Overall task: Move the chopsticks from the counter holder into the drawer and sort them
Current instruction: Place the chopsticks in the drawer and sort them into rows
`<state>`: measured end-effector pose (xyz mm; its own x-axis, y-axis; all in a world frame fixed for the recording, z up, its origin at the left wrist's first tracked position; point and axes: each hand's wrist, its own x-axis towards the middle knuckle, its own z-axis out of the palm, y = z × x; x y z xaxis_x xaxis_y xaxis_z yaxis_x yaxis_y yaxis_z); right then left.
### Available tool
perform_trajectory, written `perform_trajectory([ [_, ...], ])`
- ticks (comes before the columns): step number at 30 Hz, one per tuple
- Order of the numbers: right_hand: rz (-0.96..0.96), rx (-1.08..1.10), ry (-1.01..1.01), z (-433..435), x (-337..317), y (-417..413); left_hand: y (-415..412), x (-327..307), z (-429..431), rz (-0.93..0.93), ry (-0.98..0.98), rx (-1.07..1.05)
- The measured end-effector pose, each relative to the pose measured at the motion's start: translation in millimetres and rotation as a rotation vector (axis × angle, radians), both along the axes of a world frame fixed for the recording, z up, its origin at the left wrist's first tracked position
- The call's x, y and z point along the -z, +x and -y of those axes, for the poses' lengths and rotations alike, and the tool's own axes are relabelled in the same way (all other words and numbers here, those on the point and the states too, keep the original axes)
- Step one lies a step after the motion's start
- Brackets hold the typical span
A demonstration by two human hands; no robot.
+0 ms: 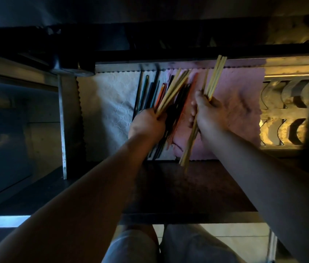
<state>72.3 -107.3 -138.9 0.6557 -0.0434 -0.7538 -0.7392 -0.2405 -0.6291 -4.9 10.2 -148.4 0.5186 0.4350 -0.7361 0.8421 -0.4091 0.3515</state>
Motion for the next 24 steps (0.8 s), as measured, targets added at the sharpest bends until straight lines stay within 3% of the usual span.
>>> perform_trajectory([
  [7, -0.096, -0.042, -0.028, -1, 3, 3, -33, 0, -32, 0.024, -0.019, 0.054],
  [15, -0.196, 0.029, 0.021, -3, -1, 3, -50, 8, -42, 0.087, 0.183, -0.055],
  [24, -0.228, 0.01, 0.011, 1, 7, -5, -26, 16, -28, -0.003, 0.053, -0.225],
])
